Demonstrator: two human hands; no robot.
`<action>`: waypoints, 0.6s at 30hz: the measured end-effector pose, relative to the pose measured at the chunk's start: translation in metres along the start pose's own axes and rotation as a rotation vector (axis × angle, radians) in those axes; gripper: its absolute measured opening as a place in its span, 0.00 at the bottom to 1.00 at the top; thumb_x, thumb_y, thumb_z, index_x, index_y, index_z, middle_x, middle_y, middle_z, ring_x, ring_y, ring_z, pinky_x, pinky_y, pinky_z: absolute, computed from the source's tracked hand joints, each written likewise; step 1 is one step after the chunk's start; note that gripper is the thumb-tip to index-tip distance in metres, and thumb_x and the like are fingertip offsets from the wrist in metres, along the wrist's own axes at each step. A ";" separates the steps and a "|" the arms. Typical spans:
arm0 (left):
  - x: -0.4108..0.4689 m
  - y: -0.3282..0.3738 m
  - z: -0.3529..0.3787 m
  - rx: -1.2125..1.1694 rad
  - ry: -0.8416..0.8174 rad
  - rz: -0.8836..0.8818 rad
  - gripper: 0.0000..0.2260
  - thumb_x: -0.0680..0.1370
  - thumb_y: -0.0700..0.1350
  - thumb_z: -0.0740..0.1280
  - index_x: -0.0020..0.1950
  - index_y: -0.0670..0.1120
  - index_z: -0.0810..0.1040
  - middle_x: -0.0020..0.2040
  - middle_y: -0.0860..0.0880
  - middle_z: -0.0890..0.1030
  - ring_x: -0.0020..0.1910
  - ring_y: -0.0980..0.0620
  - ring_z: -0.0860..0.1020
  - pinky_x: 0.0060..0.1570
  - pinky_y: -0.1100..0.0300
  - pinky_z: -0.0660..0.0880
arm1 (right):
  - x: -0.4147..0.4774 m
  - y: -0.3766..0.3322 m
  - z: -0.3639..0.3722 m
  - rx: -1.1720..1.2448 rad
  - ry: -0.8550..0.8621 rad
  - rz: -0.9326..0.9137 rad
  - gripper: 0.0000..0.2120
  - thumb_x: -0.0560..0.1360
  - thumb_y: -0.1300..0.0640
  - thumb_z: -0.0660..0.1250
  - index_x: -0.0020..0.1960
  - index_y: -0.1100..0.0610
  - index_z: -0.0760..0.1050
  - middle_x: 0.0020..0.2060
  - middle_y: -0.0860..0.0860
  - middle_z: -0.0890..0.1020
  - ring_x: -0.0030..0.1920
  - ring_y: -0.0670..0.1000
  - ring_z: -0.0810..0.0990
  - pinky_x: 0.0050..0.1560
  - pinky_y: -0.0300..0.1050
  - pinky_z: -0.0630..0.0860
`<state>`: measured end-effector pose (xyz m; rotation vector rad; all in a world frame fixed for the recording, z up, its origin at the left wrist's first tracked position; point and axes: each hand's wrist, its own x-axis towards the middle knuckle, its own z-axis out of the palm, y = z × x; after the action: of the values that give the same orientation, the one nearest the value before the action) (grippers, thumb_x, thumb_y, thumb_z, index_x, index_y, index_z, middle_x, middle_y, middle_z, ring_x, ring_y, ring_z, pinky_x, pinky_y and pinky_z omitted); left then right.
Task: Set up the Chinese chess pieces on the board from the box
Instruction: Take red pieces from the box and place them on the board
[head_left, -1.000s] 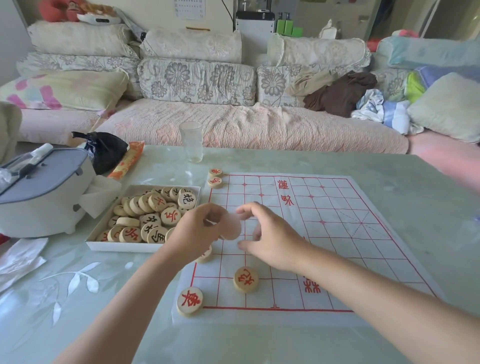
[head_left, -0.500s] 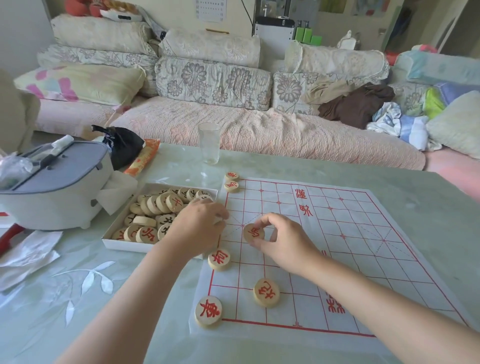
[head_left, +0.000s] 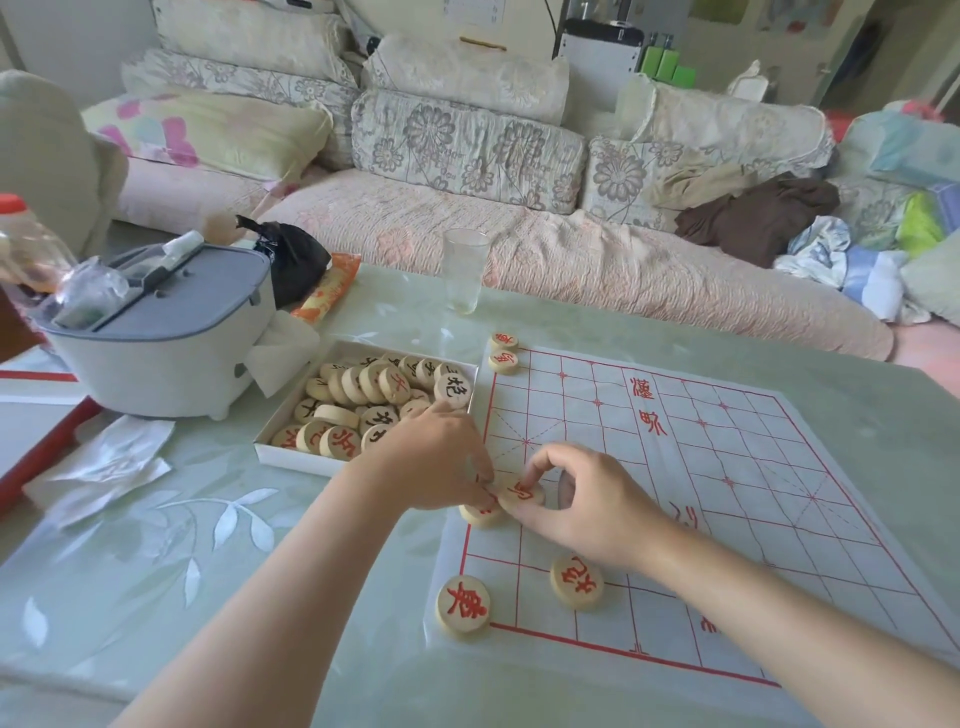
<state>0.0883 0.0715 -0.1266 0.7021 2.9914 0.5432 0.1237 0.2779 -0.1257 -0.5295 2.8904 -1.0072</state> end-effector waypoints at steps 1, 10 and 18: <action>-0.001 0.000 0.000 -0.004 0.003 0.003 0.10 0.69 0.59 0.73 0.49 0.61 0.83 0.53 0.61 0.74 0.57 0.57 0.65 0.56 0.60 0.63 | -0.005 -0.002 0.000 0.004 -0.025 -0.001 0.13 0.70 0.45 0.77 0.46 0.50 0.77 0.27 0.29 0.74 0.29 0.38 0.72 0.31 0.31 0.66; -0.045 -0.003 -0.006 -0.026 0.227 0.084 0.03 0.74 0.51 0.70 0.47 0.57 0.81 0.46 0.58 0.76 0.48 0.59 0.70 0.47 0.72 0.65 | -0.022 -0.017 0.017 -0.003 -0.112 0.075 0.19 0.64 0.34 0.77 0.44 0.45 0.79 0.33 0.29 0.79 0.31 0.34 0.75 0.34 0.32 0.67; -0.097 0.005 0.006 -0.166 -0.009 -0.038 0.10 0.68 0.61 0.70 0.46 0.60 0.78 0.44 0.63 0.78 0.42 0.62 0.76 0.41 0.67 0.73 | -0.031 -0.020 0.036 -0.118 0.001 0.032 0.16 0.66 0.32 0.73 0.44 0.41 0.78 0.46 0.38 0.83 0.47 0.42 0.79 0.43 0.39 0.72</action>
<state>0.1785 0.0354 -0.1365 0.6320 2.9009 0.7718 0.1637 0.2516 -0.1446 -0.4864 2.9632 -0.8371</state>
